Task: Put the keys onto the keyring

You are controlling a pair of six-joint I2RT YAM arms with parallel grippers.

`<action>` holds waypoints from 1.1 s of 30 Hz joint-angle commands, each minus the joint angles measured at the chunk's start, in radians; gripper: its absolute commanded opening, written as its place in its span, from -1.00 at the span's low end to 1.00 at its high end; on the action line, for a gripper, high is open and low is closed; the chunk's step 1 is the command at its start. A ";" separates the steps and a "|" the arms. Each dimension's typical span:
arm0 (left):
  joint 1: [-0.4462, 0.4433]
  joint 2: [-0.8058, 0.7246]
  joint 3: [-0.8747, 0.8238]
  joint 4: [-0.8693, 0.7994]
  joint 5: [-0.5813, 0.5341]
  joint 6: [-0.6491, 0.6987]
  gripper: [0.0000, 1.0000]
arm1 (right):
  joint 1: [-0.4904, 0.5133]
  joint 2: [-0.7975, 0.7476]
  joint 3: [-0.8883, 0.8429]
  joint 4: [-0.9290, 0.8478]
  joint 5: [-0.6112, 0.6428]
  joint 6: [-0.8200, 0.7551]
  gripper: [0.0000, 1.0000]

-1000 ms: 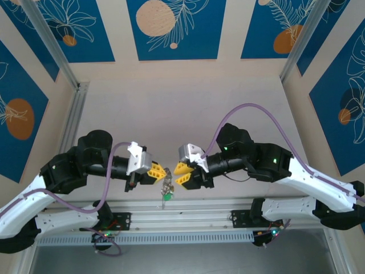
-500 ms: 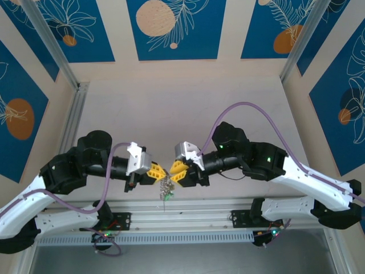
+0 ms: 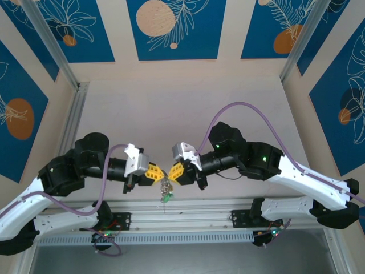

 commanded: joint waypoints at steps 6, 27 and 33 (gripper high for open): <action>-0.010 -0.030 -0.012 0.133 0.028 -0.005 -1.00 | -0.017 0.027 -0.022 0.022 -0.049 0.013 -1.00; -0.010 -0.055 -0.110 0.354 0.126 -0.111 -1.00 | -0.023 0.007 -0.022 0.085 -0.139 0.000 -1.00; -0.009 -0.067 -0.130 0.376 0.077 -0.133 -1.00 | -0.022 -0.050 -0.062 0.122 -0.026 0.000 -0.55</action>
